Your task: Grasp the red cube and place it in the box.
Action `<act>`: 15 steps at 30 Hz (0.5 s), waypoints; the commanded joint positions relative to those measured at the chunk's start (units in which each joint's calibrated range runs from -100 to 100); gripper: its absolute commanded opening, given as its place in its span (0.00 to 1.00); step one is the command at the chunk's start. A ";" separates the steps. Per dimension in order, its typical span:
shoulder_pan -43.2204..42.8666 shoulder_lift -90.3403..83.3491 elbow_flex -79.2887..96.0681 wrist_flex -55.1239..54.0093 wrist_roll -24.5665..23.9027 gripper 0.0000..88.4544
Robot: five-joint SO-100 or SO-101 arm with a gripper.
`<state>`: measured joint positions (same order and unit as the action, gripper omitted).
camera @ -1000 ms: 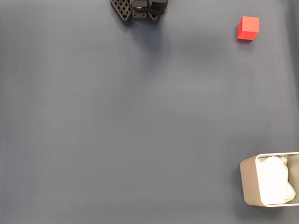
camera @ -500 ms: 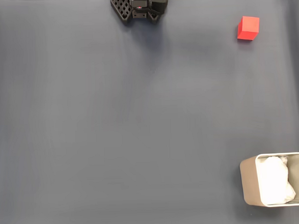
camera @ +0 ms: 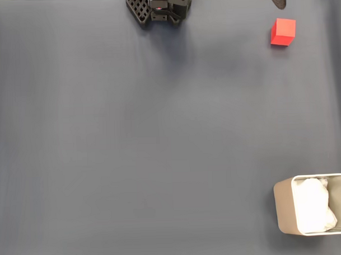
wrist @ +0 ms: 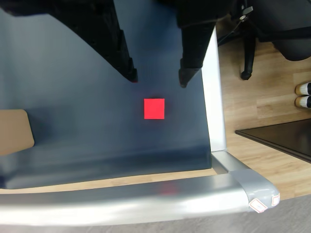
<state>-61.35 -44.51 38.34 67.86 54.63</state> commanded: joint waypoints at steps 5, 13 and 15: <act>1.34 -0.38 -0.11 -2.37 1.51 0.30; 2.05 1.01 1.08 -4.50 2.98 0.38; 2.19 1.18 1.54 -4.91 3.57 0.39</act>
<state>-60.09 -43.47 40.24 64.44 57.07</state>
